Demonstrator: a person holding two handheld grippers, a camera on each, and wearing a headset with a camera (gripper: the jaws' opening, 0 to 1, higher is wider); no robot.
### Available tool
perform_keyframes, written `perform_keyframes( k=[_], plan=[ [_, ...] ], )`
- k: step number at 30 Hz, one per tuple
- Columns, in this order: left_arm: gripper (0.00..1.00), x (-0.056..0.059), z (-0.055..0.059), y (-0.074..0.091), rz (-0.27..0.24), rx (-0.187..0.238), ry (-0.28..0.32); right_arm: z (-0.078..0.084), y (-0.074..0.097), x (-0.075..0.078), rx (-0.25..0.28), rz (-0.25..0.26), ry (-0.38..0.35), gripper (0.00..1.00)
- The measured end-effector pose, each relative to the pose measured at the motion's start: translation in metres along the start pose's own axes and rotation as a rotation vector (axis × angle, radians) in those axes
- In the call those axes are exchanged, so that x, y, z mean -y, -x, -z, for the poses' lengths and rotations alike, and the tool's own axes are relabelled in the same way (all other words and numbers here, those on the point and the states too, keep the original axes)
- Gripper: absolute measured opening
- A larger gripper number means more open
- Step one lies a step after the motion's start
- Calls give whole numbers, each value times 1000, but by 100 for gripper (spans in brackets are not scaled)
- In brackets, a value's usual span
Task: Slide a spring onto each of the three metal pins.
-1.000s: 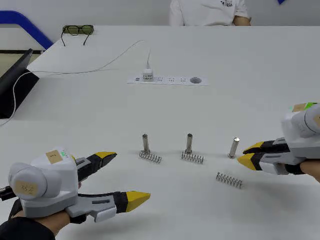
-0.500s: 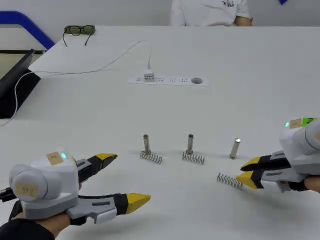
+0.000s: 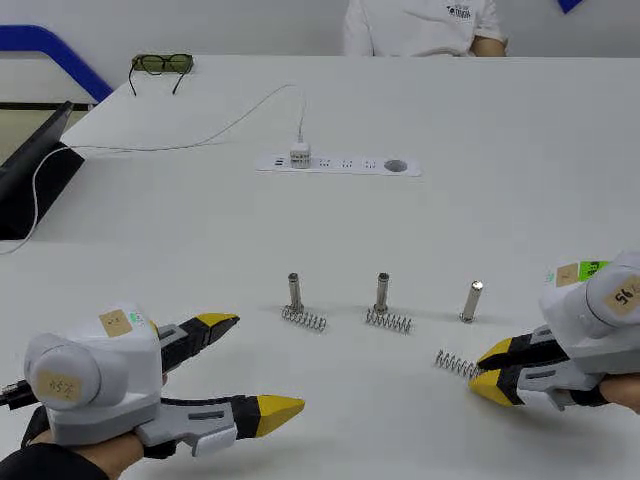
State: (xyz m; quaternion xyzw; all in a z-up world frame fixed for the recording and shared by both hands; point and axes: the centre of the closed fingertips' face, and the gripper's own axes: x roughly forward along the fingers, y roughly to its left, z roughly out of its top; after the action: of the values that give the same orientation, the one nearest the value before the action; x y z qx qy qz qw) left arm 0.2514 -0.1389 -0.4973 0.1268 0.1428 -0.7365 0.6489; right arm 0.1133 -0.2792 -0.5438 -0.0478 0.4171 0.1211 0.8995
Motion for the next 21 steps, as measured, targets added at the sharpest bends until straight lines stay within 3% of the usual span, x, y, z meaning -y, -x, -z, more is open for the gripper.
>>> perform_keyframes(
  k=[10,21],
  plan=[
    [77,6,1,-4,20,-3,-1,1,0,1,-5,9,24,12],
    [74,37,3,-21,136,-49,-56,-7,0,-10,-2,-17,57,12]
  ],
)
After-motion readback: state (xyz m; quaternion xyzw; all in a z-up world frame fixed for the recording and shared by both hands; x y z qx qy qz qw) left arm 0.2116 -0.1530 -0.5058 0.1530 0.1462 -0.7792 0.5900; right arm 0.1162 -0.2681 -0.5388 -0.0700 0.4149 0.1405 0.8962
